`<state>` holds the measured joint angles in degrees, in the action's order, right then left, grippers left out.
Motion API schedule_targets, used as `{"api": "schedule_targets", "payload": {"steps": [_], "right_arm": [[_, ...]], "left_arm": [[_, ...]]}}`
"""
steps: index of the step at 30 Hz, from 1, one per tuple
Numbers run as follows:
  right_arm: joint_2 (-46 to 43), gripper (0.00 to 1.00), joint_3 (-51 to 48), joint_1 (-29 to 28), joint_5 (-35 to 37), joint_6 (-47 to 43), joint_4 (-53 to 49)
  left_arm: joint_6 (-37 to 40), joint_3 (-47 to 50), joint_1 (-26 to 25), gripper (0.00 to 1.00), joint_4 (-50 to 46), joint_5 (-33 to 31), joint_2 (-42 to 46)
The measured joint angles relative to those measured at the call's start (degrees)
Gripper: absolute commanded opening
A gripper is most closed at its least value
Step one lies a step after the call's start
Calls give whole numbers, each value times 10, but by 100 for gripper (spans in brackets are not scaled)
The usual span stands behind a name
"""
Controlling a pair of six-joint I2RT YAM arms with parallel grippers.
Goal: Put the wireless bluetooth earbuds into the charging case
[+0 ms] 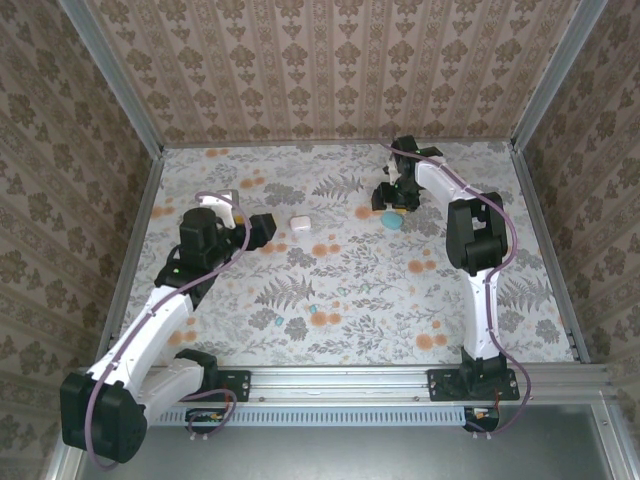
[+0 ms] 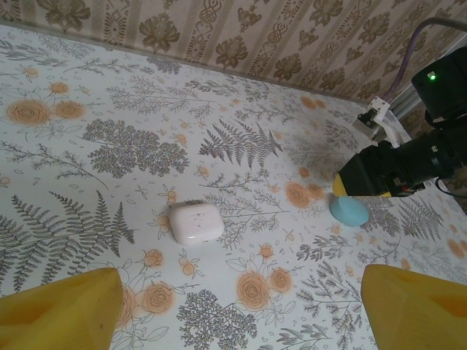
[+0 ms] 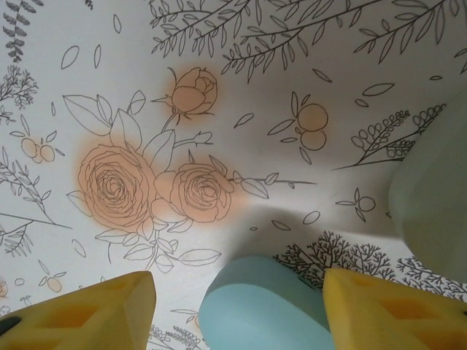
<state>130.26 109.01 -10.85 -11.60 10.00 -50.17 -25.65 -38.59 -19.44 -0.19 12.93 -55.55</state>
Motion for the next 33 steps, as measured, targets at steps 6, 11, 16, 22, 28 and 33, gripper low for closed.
{"api": "schedule_targets", "payload": {"steps": [6, 11, 16, 22, 28, 33], "right_arm": [[-1, 64, -29, 0, -8, -9, -1], [-6, 63, -49, 0, -8, -11, -7], [-24, 63, -65, 0, -8, -14, -9], [-44, 61, -86, -3, -6, -26, -9], [-45, 59, -102, -13, 15, -33, -9], [-45, 59, -106, -22, 47, -40, -6]], "left_arm": [[0, 0, 0, 85, 7, 8, -18], [0, 0, 0, 85, 7, 12, -28], [0, 0, 0, 85, 7, 14, -28], [0, 0, 0, 85, 7, 14, -28], [0, 0, 0, 85, 7, 14, -28], [0, 0, -1, 85, 7, 14, -28]]}}
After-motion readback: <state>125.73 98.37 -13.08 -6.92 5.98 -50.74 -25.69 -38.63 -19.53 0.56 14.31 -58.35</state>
